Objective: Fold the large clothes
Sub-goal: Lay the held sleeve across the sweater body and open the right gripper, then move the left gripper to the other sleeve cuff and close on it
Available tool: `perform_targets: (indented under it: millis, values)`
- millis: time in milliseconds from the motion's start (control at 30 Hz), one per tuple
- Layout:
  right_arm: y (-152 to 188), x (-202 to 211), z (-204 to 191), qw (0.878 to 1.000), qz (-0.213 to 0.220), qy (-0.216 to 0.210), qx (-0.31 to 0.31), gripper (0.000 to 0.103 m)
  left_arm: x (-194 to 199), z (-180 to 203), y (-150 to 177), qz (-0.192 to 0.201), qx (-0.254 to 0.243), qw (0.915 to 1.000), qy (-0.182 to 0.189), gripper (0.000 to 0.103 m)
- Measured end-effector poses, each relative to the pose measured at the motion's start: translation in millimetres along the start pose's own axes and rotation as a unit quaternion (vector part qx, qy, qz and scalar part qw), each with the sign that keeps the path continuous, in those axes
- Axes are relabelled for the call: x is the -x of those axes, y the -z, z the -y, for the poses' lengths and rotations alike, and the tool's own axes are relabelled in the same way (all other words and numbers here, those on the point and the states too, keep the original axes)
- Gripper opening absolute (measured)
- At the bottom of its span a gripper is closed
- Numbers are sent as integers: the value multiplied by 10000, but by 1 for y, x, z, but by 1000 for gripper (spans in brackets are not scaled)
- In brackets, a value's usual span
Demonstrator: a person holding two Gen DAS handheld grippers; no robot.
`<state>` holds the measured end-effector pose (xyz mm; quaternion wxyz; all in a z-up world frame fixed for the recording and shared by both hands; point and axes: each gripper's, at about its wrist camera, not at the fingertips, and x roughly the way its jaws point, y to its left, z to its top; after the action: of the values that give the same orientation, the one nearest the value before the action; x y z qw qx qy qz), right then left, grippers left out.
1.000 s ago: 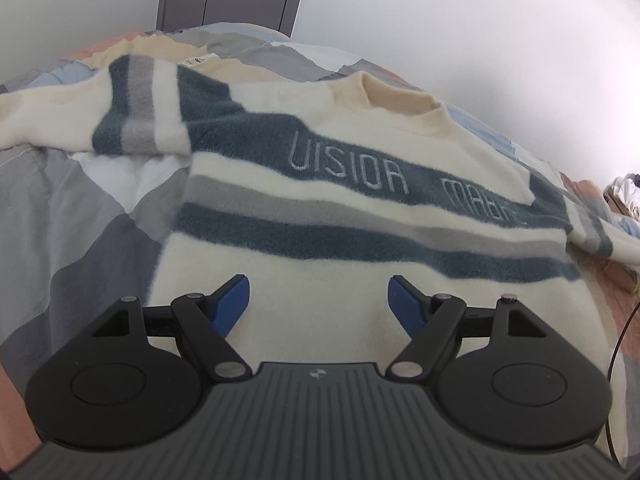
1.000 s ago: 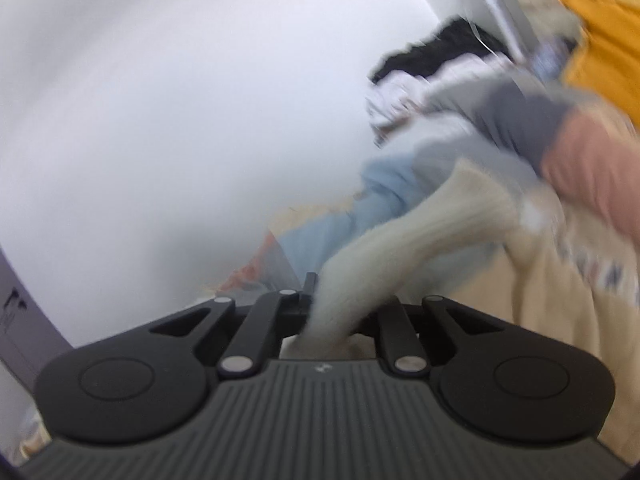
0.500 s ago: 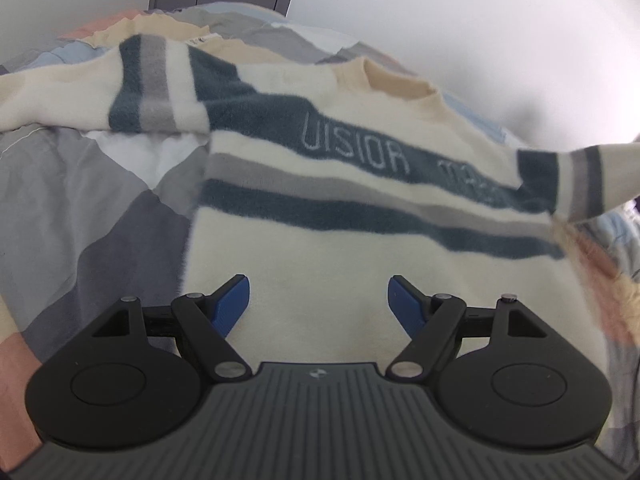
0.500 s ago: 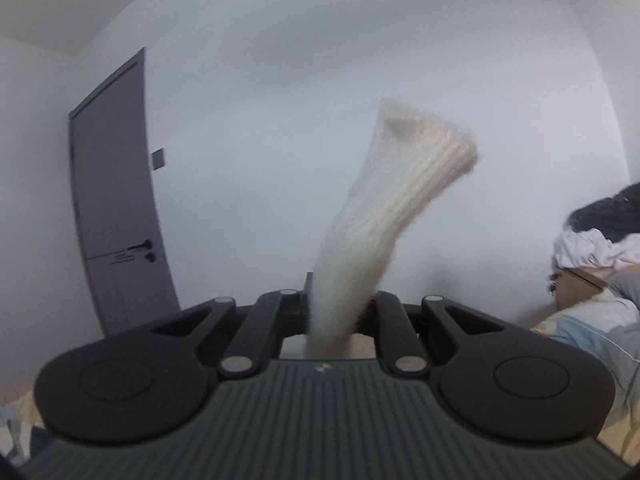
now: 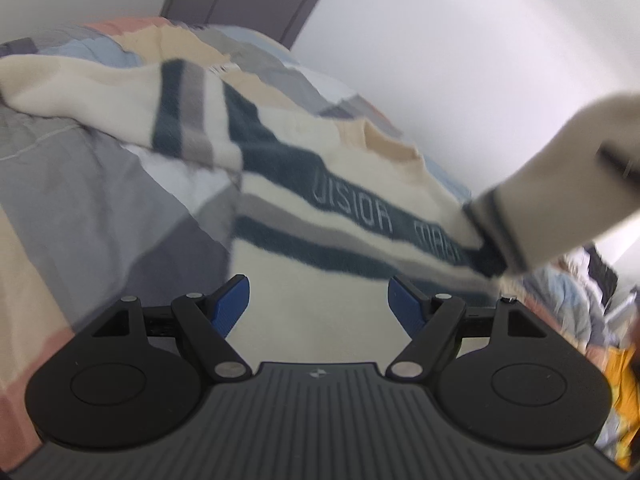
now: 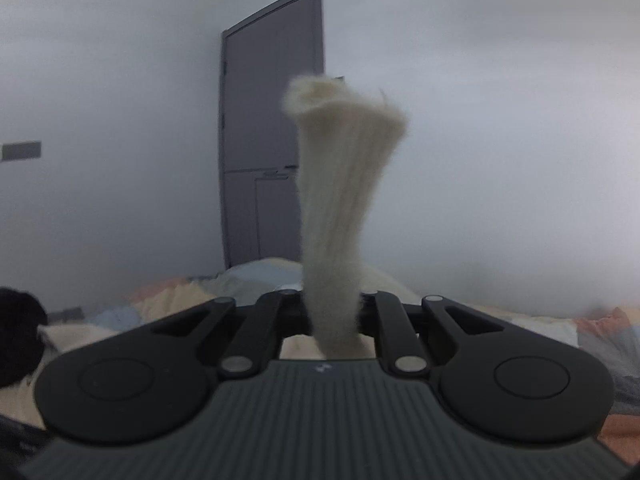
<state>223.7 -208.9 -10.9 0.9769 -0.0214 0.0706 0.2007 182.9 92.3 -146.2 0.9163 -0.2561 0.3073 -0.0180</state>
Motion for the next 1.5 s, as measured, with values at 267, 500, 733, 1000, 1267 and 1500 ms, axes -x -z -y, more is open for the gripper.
perform_targets:
  millis: [267,500,733,1000,1267,1500]
  values:
    - [105,-19,-88,9894,-1269,-348,623,14,8,-33,-21,255,374,9990,49,80]
    - [147,-40,-121,9730,-2155,-512,643,19,-3,-33,-20,162,256,9994,161,80]
    - [143,-24,-133,9605,-2549,-1074,302,60,-6,-20,-11,60,-22,9996,259,80]
    - [130,20,-123,9561,-2542,-1421,323,60,-3,4,3,38,-389,9988,291,80]
    - [111,17,-73,9717,-2129,-732,-714,60,-17,19,16,-237,-674,9970,314,80]
    - [119,-6,-50,9686,-2154,-10,-1238,60,-30,42,29,-356,-1285,9896,536,79]
